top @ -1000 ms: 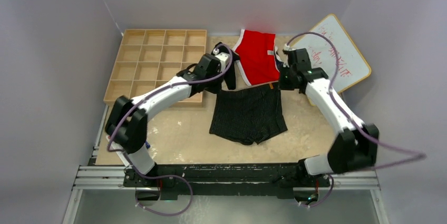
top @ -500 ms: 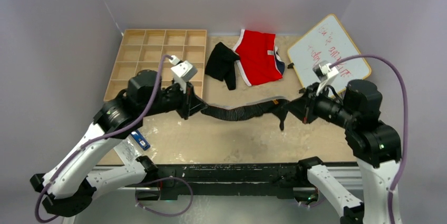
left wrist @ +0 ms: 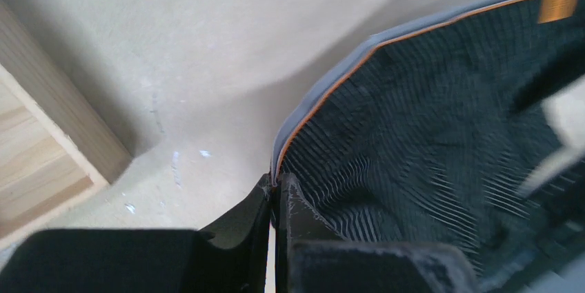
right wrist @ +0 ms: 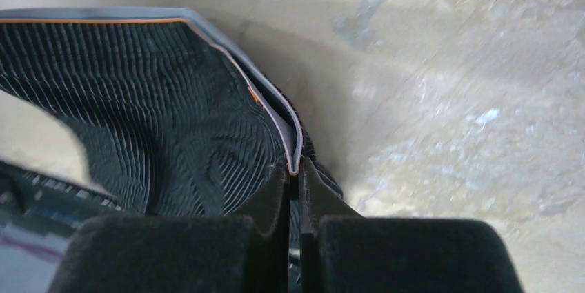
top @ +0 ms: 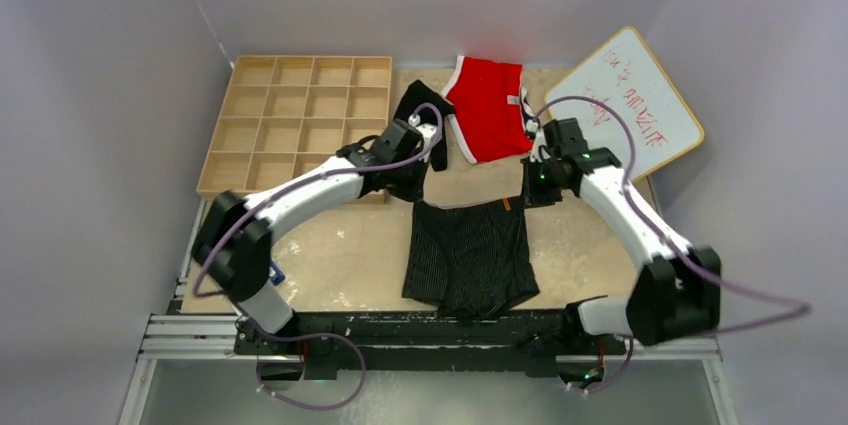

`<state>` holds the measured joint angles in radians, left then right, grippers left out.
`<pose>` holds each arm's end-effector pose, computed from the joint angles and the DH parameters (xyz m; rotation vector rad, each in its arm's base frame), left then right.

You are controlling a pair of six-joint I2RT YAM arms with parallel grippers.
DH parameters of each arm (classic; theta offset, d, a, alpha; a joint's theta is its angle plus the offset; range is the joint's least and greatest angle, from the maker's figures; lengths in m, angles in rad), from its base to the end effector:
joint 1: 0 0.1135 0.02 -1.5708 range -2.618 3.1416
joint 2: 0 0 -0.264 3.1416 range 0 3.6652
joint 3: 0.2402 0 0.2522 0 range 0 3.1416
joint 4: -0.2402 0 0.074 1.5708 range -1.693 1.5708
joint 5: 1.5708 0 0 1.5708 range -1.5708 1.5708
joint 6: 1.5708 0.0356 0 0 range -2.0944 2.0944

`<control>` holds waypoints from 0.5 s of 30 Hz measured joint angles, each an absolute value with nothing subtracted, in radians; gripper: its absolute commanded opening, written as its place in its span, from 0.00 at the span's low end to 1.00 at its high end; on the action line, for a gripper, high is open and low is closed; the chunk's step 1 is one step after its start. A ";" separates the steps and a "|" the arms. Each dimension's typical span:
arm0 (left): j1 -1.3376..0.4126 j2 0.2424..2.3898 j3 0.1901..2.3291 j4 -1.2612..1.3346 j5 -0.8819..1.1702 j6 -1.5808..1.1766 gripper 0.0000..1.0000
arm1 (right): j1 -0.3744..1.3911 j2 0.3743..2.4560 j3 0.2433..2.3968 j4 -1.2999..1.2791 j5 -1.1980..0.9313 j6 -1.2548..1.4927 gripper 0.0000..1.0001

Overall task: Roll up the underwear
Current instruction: Flatten out the underwear at the center of the board.

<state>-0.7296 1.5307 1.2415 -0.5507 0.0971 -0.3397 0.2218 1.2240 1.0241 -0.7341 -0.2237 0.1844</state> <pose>0.2469 -0.2255 0.2835 0.5291 2.4399 -0.5910 0.2391 0.0620 0.2845 -0.1407 2.5242 0.4459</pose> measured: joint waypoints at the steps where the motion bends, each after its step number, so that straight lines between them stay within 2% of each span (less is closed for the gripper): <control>1: -0.713 1.605 1.230 -0.522 0.085 -0.338 0.00 | 0.222 1.301 1.024 -0.700 -0.205 0.189 0.00; 5: -0.671 1.750 1.209 -0.485 0.029 -0.311 0.00 | 0.222 1.502 1.035 -0.624 -0.115 0.200 0.00; 12: -0.647 1.781 1.232 -0.402 -0.031 -0.236 0.00 | 0.222 1.670 1.064 -0.524 0.022 0.218 0.02; 15: -0.623 1.802 1.272 -0.384 -0.030 -0.211 0.00 | 0.221 1.697 1.108 -0.514 0.071 0.211 0.31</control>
<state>-0.6228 1.8019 1.2724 -0.3836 -0.0303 -0.2108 0.2207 1.6970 1.1076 -0.5140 0.0711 0.2111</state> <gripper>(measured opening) 0.011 0.080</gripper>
